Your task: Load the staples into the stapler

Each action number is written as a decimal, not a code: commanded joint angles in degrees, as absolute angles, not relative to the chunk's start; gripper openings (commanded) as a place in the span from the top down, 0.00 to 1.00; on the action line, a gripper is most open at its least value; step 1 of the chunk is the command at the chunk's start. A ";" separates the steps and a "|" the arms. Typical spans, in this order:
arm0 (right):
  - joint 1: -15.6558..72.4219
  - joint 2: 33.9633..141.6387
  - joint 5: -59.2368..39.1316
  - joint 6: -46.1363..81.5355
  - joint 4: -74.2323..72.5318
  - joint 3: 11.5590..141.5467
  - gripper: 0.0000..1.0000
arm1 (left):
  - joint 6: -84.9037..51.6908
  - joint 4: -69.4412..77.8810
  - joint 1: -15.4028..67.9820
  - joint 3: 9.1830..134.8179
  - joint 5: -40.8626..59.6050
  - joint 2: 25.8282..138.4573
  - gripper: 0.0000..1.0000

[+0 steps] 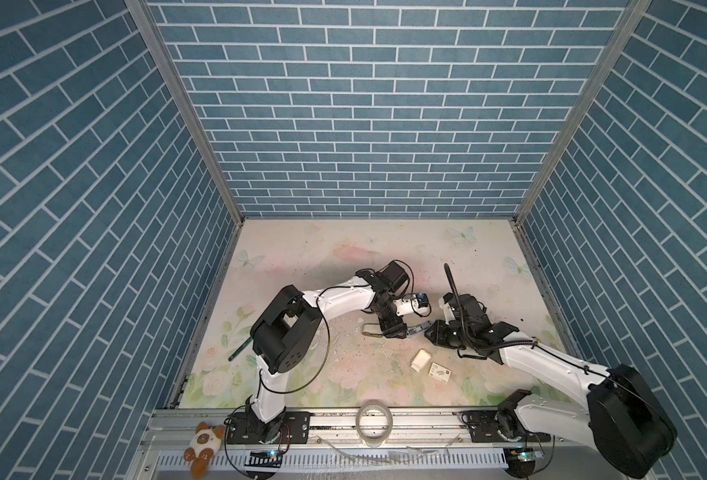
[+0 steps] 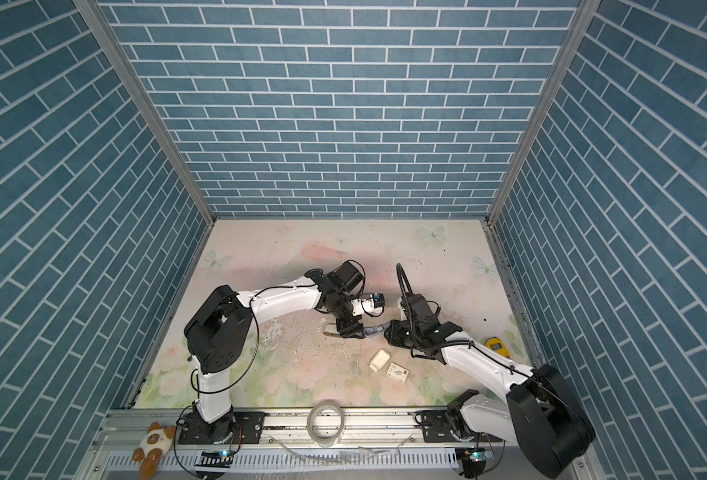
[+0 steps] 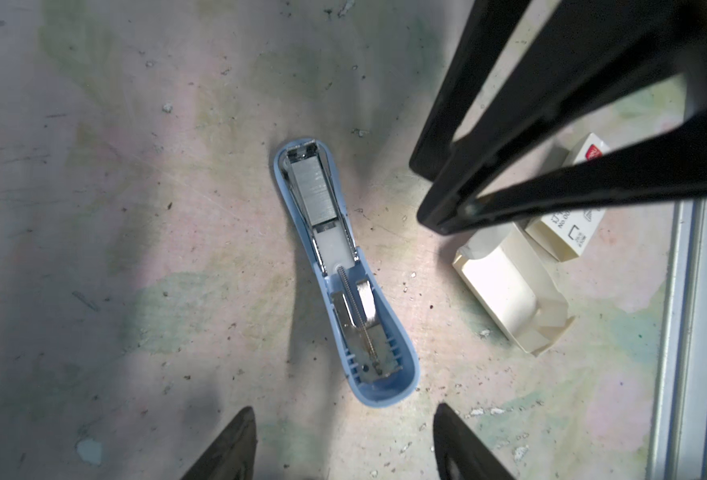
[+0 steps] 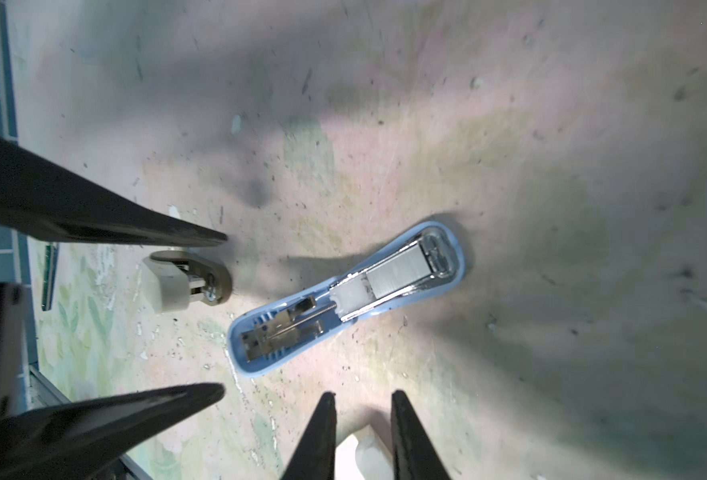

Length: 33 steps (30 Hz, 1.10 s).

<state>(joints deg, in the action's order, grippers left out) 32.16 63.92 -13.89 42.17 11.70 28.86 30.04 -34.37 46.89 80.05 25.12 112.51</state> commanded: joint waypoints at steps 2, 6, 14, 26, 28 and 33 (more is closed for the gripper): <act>26.37 61.88 -17.31 40.91 15.23 28.51 0.72 | 31.61 -35.74 47.54 80.98 25.32 113.69 0.34; 22.24 65.26 -21.32 38.02 13.74 30.83 0.71 | 31.96 -35.55 48.07 80.36 23.81 113.63 0.35; 20.04 75.37 -26.35 33.25 11.27 36.15 0.74 | 30.95 -34.89 48.43 80.58 22.48 114.47 0.41; 19.78 82.70 -27.16 30.73 10.84 38.91 0.76 | 31.07 -34.23 48.43 80.22 21.95 114.33 0.47; 19.81 83.59 -27.00 30.30 11.09 39.36 0.76 | 31.00 -34.21 48.43 80.16 21.97 114.43 0.47; 19.78 84.76 -27.16 30.32 11.01 39.14 0.78 | 31.14 -34.00 48.49 79.56 21.88 114.11 0.48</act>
<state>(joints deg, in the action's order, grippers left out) 19.97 84.14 -26.61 32.49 11.07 38.33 30.85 -33.93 48.03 80.12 22.06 113.16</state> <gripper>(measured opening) 0.224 0.519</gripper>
